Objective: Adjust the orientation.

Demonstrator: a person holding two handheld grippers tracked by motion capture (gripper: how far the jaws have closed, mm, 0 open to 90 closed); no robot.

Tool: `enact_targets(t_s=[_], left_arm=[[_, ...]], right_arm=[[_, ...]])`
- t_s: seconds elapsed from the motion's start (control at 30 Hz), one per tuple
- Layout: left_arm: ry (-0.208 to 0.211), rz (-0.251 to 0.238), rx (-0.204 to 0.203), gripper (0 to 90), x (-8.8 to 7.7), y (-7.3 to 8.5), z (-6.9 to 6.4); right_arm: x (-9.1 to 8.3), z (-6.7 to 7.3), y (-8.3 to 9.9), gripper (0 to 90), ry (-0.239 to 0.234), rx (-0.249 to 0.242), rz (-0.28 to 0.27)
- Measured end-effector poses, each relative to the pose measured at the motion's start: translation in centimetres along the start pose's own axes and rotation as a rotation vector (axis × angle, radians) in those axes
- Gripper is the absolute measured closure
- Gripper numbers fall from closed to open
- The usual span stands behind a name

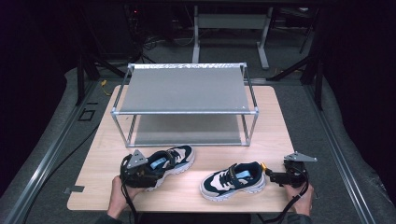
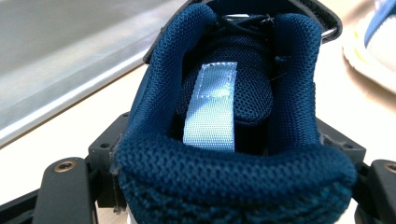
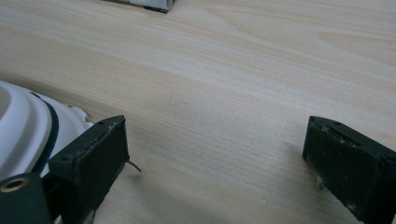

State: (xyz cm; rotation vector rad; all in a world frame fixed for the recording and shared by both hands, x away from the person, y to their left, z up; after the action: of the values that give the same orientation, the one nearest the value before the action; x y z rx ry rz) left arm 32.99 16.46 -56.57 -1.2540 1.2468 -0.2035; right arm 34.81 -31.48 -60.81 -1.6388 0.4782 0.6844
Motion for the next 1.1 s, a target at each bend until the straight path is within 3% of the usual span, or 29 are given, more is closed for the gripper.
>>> enact_targets(t_s=[0.13, 0.23, 0.3, 0.4, 0.47, 0.57, 0.7, 1.1], left_arm=[[-0.068, -0.044, -0.061, 23.2, -0.5, 0.1, -1.0], [-0.113, -0.051, -0.082, 22.4, -0.2, 0.8, -1.6], [-0.117, -0.051, -0.106, 21.5, 0.2, 1.4, -1.7], [-0.123, -0.054, -0.109, 18.6, 0.5, 1.9, -1.8], [-0.108, -0.053, -0.112, 16.6, 0.4, 1.9, -1.9], [-0.126, -0.059, -0.098, 13.4, 0.3, 1.7, -1.9], [-0.141, -0.069, -0.110, 7.7, 0.4, 1.5, -1.8], [-0.151, -0.085, -0.115, 15.3, 1.5, 2.3, -1.7]], right_arm=[[0.0, 0.0, 0.0, 6.4, 0.001, 0.000, 0.000], [0.0, 0.0, 0.0, 6.4, 0.001, 0.000, 0.000], [0.0, 0.0, 0.0, 6.3, 0.001, 0.000, 0.000], [0.0, 0.0, 0.0, 6.3, -0.002, -0.003, 0.000], [0.0, 0.0, 0.0, 6.3, -0.001, -0.001, 0.000], [0.0, 0.0, 0.0, 6.3, -0.002, 0.000, -0.001], [0.0, 0.0, 0.0, 6.3, -0.001, -0.001, 0.001], [0.0, 0.1, 0.0, 6.5, -0.002, -0.004, 0.004]])
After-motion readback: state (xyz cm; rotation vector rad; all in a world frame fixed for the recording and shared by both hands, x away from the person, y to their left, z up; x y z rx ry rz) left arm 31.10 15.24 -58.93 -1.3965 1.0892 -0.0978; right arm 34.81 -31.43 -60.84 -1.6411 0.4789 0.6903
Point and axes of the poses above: each handheld gripper's, and its own axes: x roughly forward along the jaws, y roughly out of its underside, z roughly to its left, the point moved 6 cm from there along x, roughly forward along the jaws, and after that the axes turned 15 degrees about y, right-handed, at the moved point
